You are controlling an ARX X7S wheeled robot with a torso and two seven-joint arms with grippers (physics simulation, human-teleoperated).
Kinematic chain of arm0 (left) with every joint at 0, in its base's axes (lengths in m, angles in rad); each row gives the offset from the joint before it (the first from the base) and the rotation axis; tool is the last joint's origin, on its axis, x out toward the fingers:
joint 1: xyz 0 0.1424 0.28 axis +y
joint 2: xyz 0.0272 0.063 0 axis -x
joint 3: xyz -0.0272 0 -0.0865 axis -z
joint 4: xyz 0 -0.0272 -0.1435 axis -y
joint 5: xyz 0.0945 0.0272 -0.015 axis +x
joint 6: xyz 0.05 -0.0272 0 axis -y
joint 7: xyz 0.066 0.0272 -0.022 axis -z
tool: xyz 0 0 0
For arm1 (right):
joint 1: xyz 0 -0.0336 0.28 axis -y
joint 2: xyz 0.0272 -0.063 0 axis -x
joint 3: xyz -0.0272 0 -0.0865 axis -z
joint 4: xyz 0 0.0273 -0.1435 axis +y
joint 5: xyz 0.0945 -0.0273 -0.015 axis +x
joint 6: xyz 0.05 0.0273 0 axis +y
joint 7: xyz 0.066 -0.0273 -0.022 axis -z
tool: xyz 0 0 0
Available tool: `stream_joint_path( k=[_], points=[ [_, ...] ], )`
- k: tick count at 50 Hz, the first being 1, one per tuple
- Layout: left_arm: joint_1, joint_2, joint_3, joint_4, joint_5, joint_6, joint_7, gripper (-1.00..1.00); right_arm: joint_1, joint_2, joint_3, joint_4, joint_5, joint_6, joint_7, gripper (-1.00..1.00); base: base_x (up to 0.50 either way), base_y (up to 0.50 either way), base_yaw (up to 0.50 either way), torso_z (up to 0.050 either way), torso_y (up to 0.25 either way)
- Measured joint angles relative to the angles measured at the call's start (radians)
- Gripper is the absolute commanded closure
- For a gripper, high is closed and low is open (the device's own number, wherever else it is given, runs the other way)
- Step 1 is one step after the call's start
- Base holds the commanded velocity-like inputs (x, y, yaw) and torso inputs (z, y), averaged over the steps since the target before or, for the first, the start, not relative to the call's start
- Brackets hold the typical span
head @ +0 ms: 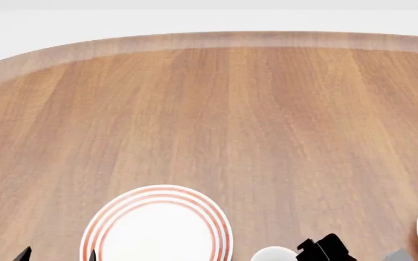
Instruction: Put the red mug on the left plate.
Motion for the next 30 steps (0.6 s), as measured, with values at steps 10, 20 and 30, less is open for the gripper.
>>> stream_joint_path(
  k=[10,20,30],
  points=[
    [0.0,-0.003,0.005,0.001,-0.002,0.001,-0.005,-1.0,0.011,-0.003,0.001,0.03,0.004,-0.019,0.005,-1.0,0.0,0.0,0.0,0.0,0.0],
    [-0.001,-0.006,0.009,-0.001,-0.003,0.003,-0.009,-1.0,0.029,-0.004,-0.002,0.07,0.002,-0.041,0.002,-1.0,0.0,0.0,0.0,0.0,0.0],
    [-0.002,-0.009,0.013,-0.001,-0.006,0.003,-0.013,-1.0,0.046,-0.004,-0.002,0.129,-0.006,-0.071,-0.008,-1.0,0.0,0.0,0.0,0.0,0.0]
  ],
)
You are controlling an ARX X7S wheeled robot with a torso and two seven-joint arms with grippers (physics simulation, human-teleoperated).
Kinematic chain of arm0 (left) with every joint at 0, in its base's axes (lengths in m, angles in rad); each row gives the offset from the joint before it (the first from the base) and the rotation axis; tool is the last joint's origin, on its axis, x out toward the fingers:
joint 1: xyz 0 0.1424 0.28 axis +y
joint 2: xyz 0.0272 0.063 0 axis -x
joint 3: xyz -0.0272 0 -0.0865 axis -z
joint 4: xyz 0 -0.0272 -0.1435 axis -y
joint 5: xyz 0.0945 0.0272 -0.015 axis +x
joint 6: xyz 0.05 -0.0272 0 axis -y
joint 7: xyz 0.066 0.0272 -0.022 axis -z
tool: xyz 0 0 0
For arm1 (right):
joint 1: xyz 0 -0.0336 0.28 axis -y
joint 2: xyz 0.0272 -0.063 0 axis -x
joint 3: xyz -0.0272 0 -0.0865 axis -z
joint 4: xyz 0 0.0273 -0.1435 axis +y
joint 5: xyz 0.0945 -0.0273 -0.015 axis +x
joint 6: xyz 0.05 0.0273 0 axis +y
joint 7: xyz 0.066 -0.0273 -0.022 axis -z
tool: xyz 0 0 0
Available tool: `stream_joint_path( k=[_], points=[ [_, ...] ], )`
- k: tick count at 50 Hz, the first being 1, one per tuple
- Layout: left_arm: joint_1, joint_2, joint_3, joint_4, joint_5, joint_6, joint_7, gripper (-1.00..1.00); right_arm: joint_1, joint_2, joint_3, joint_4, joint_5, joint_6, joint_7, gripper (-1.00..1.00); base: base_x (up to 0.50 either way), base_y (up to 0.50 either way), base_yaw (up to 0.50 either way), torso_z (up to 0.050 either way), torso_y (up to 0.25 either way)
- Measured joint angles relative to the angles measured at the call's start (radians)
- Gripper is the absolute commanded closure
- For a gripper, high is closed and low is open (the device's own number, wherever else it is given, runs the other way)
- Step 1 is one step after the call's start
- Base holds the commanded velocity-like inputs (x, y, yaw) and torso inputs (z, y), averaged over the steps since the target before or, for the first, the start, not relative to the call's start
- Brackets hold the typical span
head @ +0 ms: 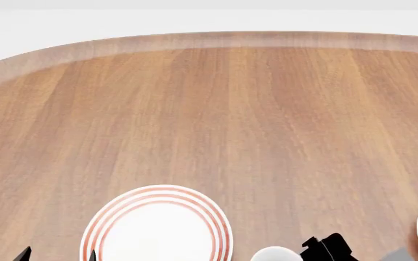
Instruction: Put the red mug on the left plate.
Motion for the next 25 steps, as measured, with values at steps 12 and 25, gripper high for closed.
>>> stream_joint_path(
  k=[12,25],
  points=[
    [-0.002,-0.004,0.005,0.0,-0.002,0.001,-0.005,-1.0,0.001,-0.001,-0.002,0.07,-0.007,-0.037,-0.019,-1.0,0.0,0.0,0.0,0.0,0.0],
    [-0.002,-0.008,0.012,0.0,-0.004,0.003,-0.01,-1.0,0.011,-0.005,-0.007,0.128,0.001,-0.064,-0.038,-1.0,0.0,0.0,0.0,0.0,0.0]
  ],
)
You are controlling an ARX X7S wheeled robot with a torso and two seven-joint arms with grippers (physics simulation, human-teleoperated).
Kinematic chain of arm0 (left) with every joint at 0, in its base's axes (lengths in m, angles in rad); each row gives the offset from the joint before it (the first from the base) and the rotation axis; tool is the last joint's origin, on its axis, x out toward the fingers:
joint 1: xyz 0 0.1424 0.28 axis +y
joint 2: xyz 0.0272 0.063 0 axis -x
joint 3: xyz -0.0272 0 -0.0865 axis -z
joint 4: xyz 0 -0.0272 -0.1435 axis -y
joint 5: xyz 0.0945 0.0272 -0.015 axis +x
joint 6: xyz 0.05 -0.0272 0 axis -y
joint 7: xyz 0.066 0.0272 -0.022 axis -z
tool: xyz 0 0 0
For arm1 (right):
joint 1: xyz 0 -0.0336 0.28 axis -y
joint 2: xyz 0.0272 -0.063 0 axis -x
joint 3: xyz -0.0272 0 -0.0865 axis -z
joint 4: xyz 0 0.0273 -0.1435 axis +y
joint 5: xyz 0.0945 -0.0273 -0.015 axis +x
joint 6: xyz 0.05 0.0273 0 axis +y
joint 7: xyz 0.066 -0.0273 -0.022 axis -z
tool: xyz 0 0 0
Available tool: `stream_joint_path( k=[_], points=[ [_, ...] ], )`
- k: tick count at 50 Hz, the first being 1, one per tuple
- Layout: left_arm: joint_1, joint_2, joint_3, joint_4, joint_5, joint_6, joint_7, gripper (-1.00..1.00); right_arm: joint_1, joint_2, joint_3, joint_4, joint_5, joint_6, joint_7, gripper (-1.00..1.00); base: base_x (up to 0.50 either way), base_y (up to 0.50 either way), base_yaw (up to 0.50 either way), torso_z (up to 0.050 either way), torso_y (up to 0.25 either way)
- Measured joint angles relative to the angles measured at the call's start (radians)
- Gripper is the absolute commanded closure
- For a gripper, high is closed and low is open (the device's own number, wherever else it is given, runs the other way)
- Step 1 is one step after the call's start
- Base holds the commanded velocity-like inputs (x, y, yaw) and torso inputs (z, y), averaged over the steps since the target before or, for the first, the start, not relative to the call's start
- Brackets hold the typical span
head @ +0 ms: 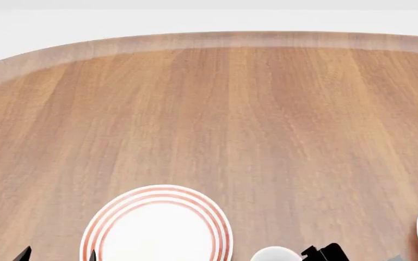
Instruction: Put the red mug on the left plate.
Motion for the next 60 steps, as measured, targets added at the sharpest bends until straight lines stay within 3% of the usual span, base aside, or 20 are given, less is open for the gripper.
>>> stream_joint_path(
  k=[60],
  points=[
    [-0.006,-0.018,0.031,-0.005,-0.004,0.013,-0.022,-1.0,0.039,0.011,-0.002,0.157,0.055,-0.086,-0.037,-1.0,0.0,0.0,0.0,0.0,0.0]
  ],
)
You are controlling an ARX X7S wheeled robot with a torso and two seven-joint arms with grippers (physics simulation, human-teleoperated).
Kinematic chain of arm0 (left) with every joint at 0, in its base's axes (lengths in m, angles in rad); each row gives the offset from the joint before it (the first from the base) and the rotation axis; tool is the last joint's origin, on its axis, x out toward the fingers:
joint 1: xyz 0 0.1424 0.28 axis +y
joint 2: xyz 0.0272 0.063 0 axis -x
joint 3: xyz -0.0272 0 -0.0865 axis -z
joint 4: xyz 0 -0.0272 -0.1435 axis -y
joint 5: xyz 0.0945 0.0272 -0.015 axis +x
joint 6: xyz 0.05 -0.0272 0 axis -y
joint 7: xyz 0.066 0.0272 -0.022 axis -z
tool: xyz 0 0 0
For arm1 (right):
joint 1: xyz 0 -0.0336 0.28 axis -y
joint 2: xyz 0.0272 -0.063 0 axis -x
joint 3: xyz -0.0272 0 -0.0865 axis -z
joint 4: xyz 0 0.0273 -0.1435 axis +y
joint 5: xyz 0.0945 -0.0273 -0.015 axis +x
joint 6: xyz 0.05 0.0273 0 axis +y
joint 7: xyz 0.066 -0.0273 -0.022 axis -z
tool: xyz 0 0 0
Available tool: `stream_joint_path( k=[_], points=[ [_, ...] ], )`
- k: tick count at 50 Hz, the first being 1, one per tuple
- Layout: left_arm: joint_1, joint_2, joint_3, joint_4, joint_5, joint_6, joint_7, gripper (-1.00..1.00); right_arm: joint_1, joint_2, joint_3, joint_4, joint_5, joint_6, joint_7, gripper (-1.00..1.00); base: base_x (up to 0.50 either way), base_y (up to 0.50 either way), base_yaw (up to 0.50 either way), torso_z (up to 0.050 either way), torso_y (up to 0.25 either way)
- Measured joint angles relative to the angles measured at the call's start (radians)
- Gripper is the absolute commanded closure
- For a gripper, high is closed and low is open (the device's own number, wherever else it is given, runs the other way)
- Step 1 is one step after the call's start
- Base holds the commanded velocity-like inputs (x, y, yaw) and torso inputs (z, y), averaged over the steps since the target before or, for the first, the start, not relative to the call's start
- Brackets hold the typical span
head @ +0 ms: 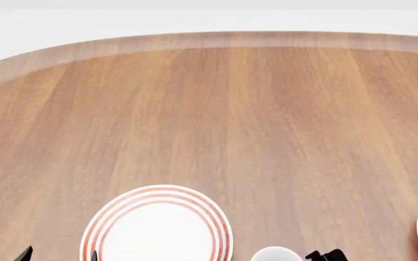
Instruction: Put the red mug on the left plate.
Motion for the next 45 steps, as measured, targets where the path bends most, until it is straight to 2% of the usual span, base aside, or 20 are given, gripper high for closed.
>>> stream_joint_path(
  k=[9,10,35,45],
  points=[
    [-0.001,-0.002,0.004,-0.001,-0.002,0.001,-0.003,-1.0,0.005,0.002,-0.007,0.018,0.002,-0.007,-0.003,-1.0,0.0,0.0,0.0,0.0,0.0],
    [-0.001,-0.003,0.004,-0.001,-0.002,0.001,-0.004,-1.0,0.005,0.003,-0.008,0.019,0.002,-0.008,-0.003,1.0,0.0,0.0,0.0,0.0,0.0],
    [-0.002,-0.011,0.014,0.002,-0.008,0.003,-0.011,-1.0,-0.011,0.023,-0.042,-0.073,0.023,0.006,0.022,1.0,0.0,0.0,0.0,0.0,0.001],
    [-0.003,-0.013,0.019,0.001,-0.011,0.005,-0.013,-1.0,0.006,0.054,-0.119,-0.16,0.016,0.049,-0.033,1.0,0.0,0.0,0.0,0.0,0.0]
  ],
)
